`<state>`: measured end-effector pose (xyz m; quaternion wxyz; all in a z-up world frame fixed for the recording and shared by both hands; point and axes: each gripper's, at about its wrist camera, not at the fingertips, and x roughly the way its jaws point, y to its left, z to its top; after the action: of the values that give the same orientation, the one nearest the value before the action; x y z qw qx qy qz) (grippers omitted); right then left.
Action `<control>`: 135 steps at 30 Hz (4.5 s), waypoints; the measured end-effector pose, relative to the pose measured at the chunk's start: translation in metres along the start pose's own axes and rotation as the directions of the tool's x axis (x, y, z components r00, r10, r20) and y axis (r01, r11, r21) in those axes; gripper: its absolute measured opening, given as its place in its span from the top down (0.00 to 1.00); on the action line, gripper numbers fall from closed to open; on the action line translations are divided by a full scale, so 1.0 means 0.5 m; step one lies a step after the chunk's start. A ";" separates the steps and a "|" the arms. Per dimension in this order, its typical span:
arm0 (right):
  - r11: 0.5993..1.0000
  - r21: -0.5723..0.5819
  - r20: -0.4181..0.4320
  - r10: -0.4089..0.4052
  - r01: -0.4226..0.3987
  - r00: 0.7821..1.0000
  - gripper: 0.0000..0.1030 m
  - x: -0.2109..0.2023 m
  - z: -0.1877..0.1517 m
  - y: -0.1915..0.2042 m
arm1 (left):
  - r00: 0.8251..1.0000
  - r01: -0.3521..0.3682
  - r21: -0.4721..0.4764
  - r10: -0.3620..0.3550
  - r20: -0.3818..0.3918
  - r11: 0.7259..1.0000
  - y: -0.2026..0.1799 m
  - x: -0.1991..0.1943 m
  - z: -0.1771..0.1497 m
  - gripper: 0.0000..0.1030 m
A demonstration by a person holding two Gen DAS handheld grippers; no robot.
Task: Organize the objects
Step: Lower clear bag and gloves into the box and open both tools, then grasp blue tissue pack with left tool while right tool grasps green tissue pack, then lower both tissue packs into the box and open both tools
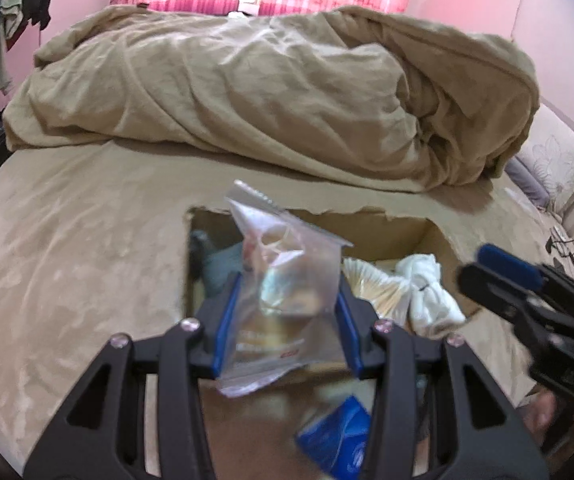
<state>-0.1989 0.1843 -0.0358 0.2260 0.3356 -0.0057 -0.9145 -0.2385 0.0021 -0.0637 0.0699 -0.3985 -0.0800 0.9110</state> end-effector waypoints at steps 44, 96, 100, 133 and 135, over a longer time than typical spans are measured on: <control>0.993 0.018 0.117 -0.114 0.113 0.986 0.31 -0.340 -0.061 0.022 | 0.990 -0.036 0.045 0.029 0.138 0.998 -0.095 -0.399 -0.132 0.07; 0.977 0.079 -0.269 -0.168 0.196 0.948 0.54 -0.051 -0.298 -0.117 | 0.975 -0.116 0.076 0.128 -0.183 0.990 -0.107 0.042 -0.255 0.17; 0.978 0.081 -0.263 -0.162 0.190 0.951 0.54 -0.055 -0.301 -0.115 | 0.979 -0.106 0.070 0.116 -0.166 0.992 -0.092 0.024 -0.254 0.34; 0.994 0.065 0.005 -0.091 0.090 0.996 0.54 -0.272 -0.138 -0.024 | 0.998 0.015 0.051 -0.018 0.058 0.999 -0.097 -0.261 -0.129 0.41; 0.993 0.069 0.015 -0.096 0.095 0.995 0.54 -0.257 -0.115 -0.037 | 0.997 0.027 0.054 -0.031 0.068 0.998 -0.102 -0.254 -0.108 0.41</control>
<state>-0.0845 0.2625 -0.0051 0.1702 0.3348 -0.0231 -0.9265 -0.1100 0.0327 0.0014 0.0908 -0.3637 -0.0640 0.9249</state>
